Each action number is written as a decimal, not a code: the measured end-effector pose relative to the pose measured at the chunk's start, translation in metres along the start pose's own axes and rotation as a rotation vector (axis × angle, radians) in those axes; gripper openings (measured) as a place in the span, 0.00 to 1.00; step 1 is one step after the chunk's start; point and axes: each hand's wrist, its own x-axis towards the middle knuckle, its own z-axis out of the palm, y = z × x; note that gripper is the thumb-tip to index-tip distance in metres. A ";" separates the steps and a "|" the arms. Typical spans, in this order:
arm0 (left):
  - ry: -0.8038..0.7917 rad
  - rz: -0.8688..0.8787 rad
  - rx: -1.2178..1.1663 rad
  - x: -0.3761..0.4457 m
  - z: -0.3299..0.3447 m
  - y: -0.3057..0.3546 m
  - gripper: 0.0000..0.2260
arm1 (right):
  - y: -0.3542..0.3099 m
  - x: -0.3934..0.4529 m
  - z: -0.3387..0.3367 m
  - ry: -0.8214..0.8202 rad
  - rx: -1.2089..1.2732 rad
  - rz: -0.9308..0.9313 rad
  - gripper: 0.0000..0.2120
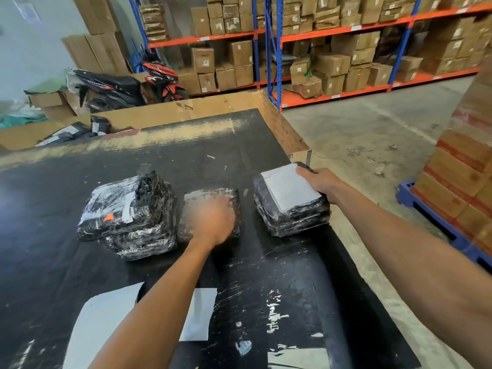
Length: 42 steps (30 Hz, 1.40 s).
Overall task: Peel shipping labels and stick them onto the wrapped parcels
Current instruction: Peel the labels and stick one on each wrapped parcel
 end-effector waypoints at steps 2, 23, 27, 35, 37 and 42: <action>-0.044 0.013 -0.020 0.002 -0.003 -0.002 0.25 | -0.011 -0.013 0.003 -0.016 -0.143 -0.013 0.36; 0.087 0.141 -0.468 -0.131 -0.033 -0.127 0.15 | -0.006 -0.212 0.230 -0.074 -0.443 -0.564 0.08; 0.203 -0.022 -0.561 -0.175 -0.027 -0.194 0.20 | -0.002 -0.246 0.282 -0.350 -0.304 -0.372 0.06; 0.066 -0.094 -0.473 -0.225 0.009 -0.241 0.19 | 0.010 -0.268 0.347 -0.259 -0.435 -0.200 0.25; 0.109 -0.096 -0.372 -0.227 0.017 -0.237 0.20 | 0.012 -0.270 0.350 -0.210 -0.377 -0.146 0.21; 0.131 -0.120 -0.324 -0.226 0.019 -0.234 0.22 | 0.009 -0.268 0.348 -0.195 -0.316 -0.054 0.08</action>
